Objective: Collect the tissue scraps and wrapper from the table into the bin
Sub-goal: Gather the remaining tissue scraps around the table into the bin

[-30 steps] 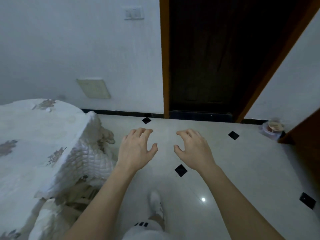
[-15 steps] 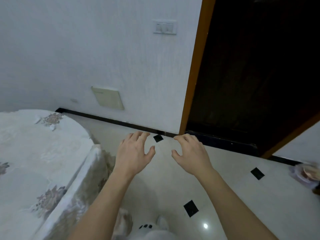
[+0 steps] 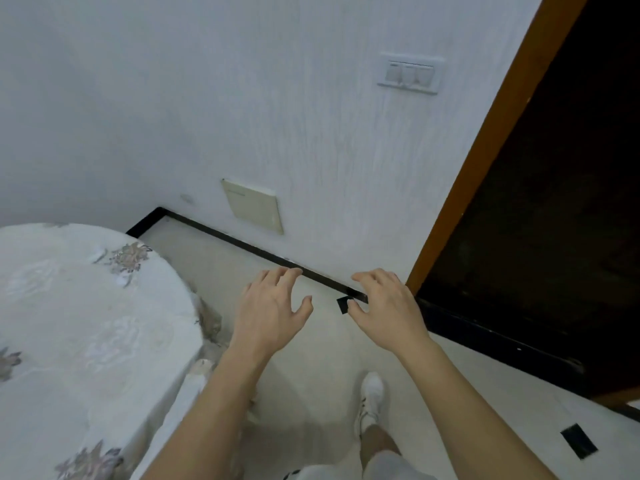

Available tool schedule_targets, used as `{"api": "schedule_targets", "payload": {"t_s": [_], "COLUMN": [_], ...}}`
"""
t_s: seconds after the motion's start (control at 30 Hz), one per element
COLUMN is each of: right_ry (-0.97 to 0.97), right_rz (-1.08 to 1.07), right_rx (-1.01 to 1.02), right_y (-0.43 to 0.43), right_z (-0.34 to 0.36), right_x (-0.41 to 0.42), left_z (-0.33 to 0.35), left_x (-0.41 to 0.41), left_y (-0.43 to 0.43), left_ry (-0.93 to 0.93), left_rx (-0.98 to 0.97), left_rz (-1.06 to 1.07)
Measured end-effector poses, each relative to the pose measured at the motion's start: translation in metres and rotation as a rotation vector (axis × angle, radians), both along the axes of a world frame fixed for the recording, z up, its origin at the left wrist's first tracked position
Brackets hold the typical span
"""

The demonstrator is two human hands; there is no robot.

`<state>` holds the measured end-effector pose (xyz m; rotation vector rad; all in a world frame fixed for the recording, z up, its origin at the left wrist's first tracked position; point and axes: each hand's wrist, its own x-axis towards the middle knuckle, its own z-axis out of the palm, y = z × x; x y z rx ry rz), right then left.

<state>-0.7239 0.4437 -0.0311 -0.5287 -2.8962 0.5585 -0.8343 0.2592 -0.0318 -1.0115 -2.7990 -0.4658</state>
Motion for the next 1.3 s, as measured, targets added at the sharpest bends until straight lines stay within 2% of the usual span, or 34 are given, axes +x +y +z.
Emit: {"api": "schedule_targets", "payload": {"t_s": [0.3,0.57,1.0,1.3], "right_ry": [0.048,0.080,0.018,0.003], "right_rz": [0.205,0.474,0.869,0.999], "right_rx": [0.017,0.021,-0.061,-0.003], "right_y": [0.077,0.119,0.030,-0.056], "right_z": [0.002,0.010,-0.005,-0.017], "right_x": [-0.176,-0.332,-0.487,-0.621], "left_z": [0.000,0.006,0.000,-0.011], "left_x": [-0.134,-0.227,-0.291,-0.397], "left_y": [0.062,0.099,0.007,-0.069], "left_ry": [0.015,0.000,-0.089,-0.103], "left_rx": [-0.013,-0.005,-0.051,0.050], "left_rz": [0.196,0.425,0.899,1.063]}}
